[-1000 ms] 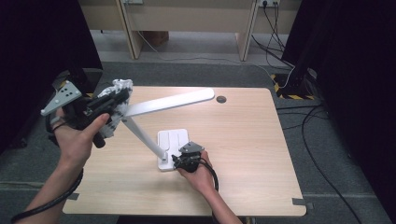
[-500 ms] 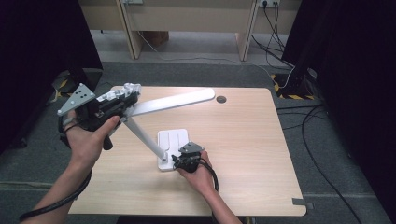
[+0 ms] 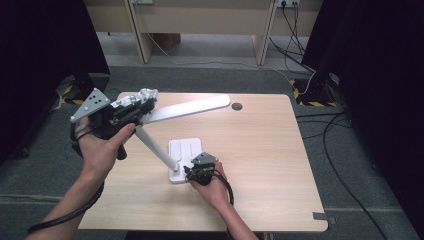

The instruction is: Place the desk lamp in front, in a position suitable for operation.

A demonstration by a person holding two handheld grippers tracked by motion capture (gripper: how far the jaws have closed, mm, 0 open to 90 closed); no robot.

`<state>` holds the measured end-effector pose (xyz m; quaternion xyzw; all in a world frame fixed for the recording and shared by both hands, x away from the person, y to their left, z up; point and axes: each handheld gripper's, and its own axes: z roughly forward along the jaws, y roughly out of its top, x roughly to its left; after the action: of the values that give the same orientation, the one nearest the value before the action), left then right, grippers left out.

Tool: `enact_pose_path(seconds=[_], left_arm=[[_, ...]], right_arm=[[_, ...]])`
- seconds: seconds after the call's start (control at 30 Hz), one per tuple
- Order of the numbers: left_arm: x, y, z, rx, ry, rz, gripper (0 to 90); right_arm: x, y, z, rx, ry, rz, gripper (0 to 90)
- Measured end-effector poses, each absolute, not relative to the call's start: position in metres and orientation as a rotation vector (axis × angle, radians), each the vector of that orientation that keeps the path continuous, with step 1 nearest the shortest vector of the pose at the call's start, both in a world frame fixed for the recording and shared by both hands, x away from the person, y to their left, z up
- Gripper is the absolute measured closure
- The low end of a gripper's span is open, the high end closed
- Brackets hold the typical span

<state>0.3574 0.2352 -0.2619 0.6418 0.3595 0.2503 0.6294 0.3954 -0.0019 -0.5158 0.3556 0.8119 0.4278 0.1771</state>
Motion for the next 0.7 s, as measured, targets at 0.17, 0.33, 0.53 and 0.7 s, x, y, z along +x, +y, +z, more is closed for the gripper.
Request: enact_pose_path(seconds=[0.17, 0.33, 0.53, 0.7], left_arm=[[0.359, 0.229, -0.261, 1.477, 0.817, 0.568, 82.5], [0.361, 0.223, -0.26, 1.48, 0.811, 0.561, 82.4], [0.363, 0.216, -0.258, 1.488, 0.803, 0.554, 82.4], [0.365, 0.21, -0.257, 1.491, 0.795, 0.546, 82.5]], right_arm=[[0.395, -0.002, -0.516, 1.01, 2.296, 1.211, 52.5], [0.395, -0.002, -0.516, 1.011, 2.297, 1.21, 52.5], [0.395, -0.002, -0.516, 1.012, 2.297, 1.211, 52.4], [0.395, -0.002, -0.516, 1.006, 2.298, 1.211, 52.6]])
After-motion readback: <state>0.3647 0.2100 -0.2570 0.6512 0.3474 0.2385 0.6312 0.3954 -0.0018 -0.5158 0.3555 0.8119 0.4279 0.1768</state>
